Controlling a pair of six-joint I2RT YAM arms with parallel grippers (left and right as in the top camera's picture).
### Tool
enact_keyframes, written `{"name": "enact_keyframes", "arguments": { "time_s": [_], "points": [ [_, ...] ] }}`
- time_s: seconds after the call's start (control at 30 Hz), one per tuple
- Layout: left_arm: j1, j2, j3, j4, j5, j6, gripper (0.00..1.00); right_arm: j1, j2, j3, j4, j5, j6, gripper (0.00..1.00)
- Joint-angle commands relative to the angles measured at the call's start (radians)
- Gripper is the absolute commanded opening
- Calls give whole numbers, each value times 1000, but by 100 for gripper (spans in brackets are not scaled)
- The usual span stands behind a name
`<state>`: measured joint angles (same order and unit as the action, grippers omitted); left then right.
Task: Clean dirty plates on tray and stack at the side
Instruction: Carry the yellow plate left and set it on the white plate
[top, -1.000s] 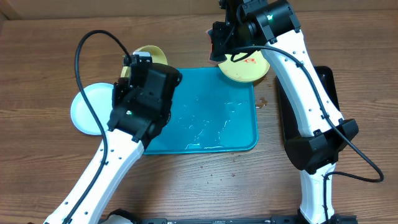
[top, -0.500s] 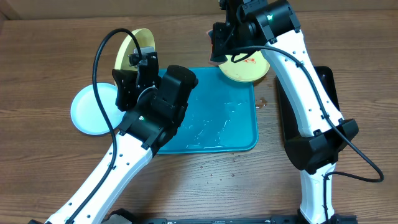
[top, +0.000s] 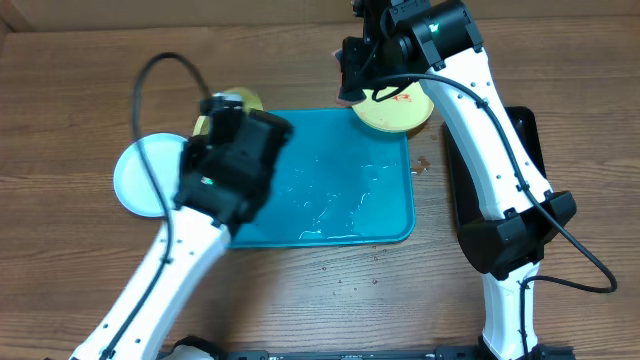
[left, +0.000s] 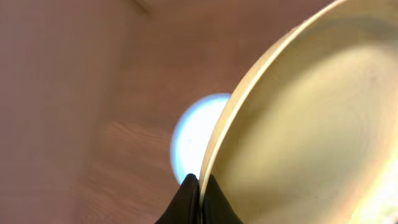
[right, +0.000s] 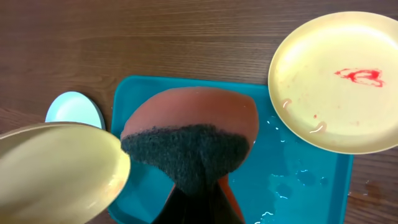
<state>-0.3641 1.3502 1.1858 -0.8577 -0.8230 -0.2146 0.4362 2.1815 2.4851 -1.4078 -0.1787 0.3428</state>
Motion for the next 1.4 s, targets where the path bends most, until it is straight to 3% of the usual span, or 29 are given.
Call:
{"name": "enact_keyframes", "arguments": {
  "time_s": [0.0,0.23,0.43,0.73,0.97,1.17,1.37],
  "points": [
    [156,-13,7,-10,378,-55,4,-2,-5,6,3,3,-3,4],
    [523,-9,7,-2,772,6,4,-2,-5,6,3,2,-3,4],
    [763,93,4,-12,779,35,4,0,-5,6,-14,2,-2,4],
    [892,370,5,138,879,-11,4,0,-5,6,-42,2,-2,4],
    [891,425,5,151,902,6,4,0,-5,6,-46,2,-2,4],
    [894,420,30,121,902,13,42,0,-5,6,-43,2,-3,4],
    [888,420,178,-19,925,49,49,0,-5,6,-43,21,-2,4]
  ]
}}
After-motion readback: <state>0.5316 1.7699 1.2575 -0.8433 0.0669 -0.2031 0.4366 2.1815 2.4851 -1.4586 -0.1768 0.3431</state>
